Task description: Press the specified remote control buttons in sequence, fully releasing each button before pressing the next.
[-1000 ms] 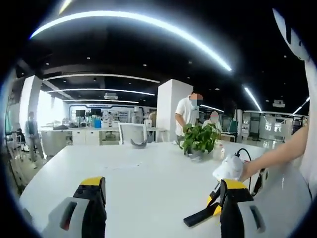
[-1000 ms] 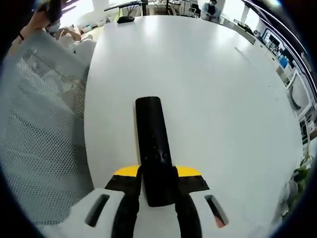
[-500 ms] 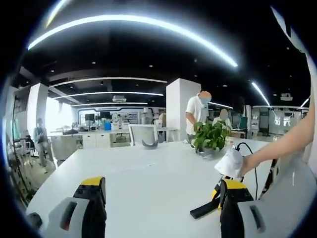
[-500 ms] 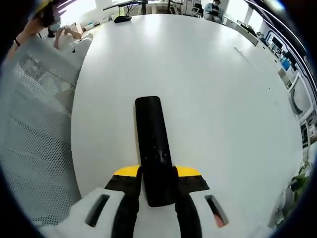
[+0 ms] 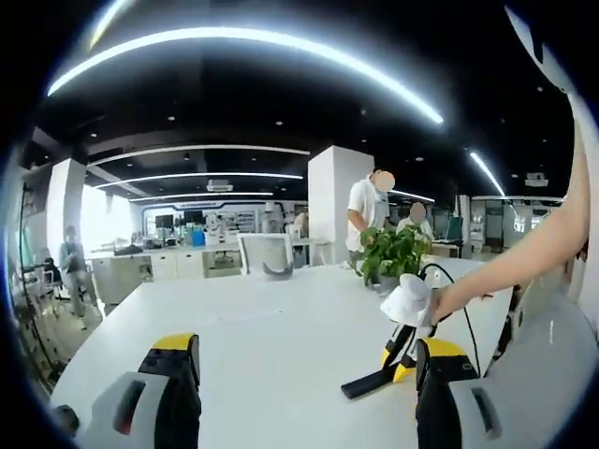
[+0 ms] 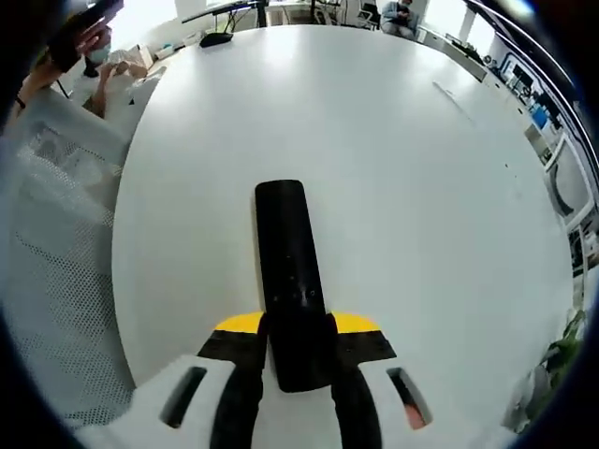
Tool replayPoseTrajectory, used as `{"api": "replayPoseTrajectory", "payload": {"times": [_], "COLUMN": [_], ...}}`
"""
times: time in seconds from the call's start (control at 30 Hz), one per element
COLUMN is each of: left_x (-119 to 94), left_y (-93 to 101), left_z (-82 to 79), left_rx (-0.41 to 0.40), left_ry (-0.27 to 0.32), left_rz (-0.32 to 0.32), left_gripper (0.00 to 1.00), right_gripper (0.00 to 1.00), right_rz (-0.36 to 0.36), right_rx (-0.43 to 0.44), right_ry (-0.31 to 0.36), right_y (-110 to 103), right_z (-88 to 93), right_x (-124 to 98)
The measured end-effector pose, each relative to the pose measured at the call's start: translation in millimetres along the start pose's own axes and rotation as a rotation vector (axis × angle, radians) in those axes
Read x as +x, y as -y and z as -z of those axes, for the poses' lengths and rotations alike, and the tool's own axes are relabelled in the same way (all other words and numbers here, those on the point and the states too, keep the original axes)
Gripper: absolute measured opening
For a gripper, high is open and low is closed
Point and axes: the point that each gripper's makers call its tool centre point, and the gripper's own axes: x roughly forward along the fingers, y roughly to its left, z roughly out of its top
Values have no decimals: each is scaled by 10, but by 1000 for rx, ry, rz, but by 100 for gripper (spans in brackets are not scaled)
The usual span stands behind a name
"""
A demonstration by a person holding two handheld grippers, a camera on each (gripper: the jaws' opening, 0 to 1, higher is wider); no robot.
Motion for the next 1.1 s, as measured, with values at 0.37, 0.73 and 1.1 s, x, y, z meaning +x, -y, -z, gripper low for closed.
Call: {"api": "replayPoseTrajectory", "payload": {"times": [0.37,0.73,1.1], "left_x": [40,31,35], "left_y": [115,70,61], "left_z": [79,98,109], "left_rx": [103,78,59], "left_ry": [-54,-55,-58], "left_rz": [41,34,34], "left_gripper": [100,100,100], "right_gripper": [25,25,25], "right_rz": [5,27,50], "right_rx": [-34,-44,-132], "right_ry": [-41,-46,-51], "right_y": [193,412,601], "right_z": [-94,-171,-238], "right_x": [35,61,72]}}
